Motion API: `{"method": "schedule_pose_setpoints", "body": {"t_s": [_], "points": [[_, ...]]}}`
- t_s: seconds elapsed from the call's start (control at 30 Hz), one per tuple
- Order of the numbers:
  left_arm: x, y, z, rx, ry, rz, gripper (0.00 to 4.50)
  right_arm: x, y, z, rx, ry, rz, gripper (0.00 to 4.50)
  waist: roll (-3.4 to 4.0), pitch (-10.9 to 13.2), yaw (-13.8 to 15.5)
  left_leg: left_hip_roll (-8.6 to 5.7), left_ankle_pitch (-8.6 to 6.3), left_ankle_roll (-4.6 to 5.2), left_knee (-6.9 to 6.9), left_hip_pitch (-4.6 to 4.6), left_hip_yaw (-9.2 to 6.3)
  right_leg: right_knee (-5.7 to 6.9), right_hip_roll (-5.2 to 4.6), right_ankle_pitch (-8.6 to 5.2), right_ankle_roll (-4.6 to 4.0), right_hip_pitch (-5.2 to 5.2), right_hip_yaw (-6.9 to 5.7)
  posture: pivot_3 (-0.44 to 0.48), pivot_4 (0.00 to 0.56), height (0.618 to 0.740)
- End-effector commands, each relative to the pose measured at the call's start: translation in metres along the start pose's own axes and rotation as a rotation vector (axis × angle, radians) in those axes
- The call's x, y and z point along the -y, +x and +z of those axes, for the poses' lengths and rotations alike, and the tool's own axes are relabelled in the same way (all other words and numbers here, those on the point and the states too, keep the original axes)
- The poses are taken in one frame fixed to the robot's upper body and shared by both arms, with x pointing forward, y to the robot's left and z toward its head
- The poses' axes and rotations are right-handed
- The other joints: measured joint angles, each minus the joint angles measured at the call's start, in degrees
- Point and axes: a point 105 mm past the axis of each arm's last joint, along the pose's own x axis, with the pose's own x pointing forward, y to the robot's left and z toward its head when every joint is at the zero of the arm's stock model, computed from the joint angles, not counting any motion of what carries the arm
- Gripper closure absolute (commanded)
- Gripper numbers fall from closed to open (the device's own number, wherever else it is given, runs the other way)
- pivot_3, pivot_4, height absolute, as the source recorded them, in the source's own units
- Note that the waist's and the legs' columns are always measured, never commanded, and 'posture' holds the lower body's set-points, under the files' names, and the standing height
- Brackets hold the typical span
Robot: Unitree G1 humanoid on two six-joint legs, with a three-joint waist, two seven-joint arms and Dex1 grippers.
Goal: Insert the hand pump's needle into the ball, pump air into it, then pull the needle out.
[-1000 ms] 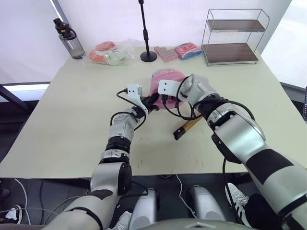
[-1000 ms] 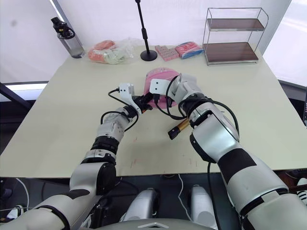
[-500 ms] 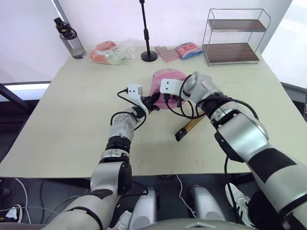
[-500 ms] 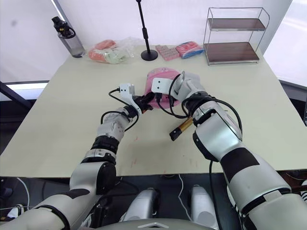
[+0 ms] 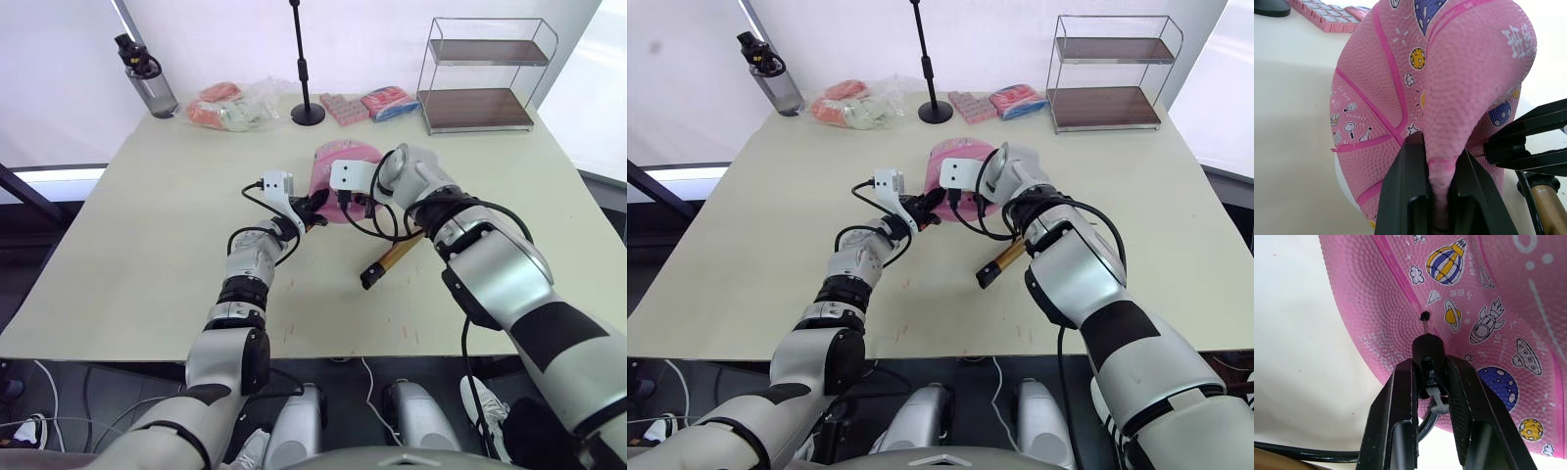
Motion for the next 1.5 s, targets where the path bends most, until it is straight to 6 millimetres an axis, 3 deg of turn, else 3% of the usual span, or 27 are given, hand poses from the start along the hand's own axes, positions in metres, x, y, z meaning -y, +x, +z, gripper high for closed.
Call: {"method": "schedule_pose_setpoints", "body": {"t_s": [0.03,0.17,0.57,1.0,1.2,1.5], "points": [[0.020,0.004,-0.044,-0.153,-0.030,-0.079,4.50,-0.006,0.001,0.017,0.064,-0.031,0.028,3.17,0.00,0.0,0.0,0.00,0.00,0.00,0.00,-0.01,0.00,-0.01,0.00,0.00,0.00,0.00,0.00,0.000,0.150,0.731],[0.019,0.004,-0.044,-0.155,-0.030,-0.080,4.50,-0.004,0.000,0.015,0.053,-0.049,0.022,1.70,0.05,0.0,0.4,0.00,0.00,0.00,-0.05,-0.19,-0.08,-0.12,0.00,0.00,-0.01,-0.07,-0.10,0.000,0.150,0.731],[0.019,0.004,-0.046,-0.156,-0.032,-0.078,4.50,0.003,-0.009,0.013,0.068,-0.036,0.024,1.70,0.05,0.0,0.6,-0.06,0.00,-0.01,-0.33,-0.29,-0.13,-0.49,-0.10,0.01,-0.02,-0.06,-0.20,0.000,0.150,0.731],[0.017,0.003,-0.044,-0.155,-0.024,-0.069,4.50,0.016,-0.036,0.017,0.270,0.027,0.019,1.70,0.06,0.0,0.8,-0.08,0.00,-0.01,-0.33,-0.32,-0.12,-0.53,-0.12,0.01,-0.02,-0.06,-0.21,0.000,0.150,0.731],[0.016,0.004,-0.041,-0.151,-0.019,-0.070,4.50,0.014,-0.052,0.000,0.361,0.085,0.032,1.70,0.06,0.0,0.9,-0.08,0.00,-0.01,-0.32,-0.33,-0.11,-0.53,-0.12,0.01,-0.02,-0.05,-0.21,0.000,0.150,0.731],[0.016,0.004,-0.040,-0.159,-0.007,-0.081,4.50,0.008,-0.055,-0.028,0.420,0.093,0.034,1.70,0.06,0.0,0.9,-0.08,0.00,-0.01,-0.31,-0.32,-0.09,-0.52,-0.12,0.02,-0.02,-0.05,-0.21,0.000,0.150,0.731]]}}
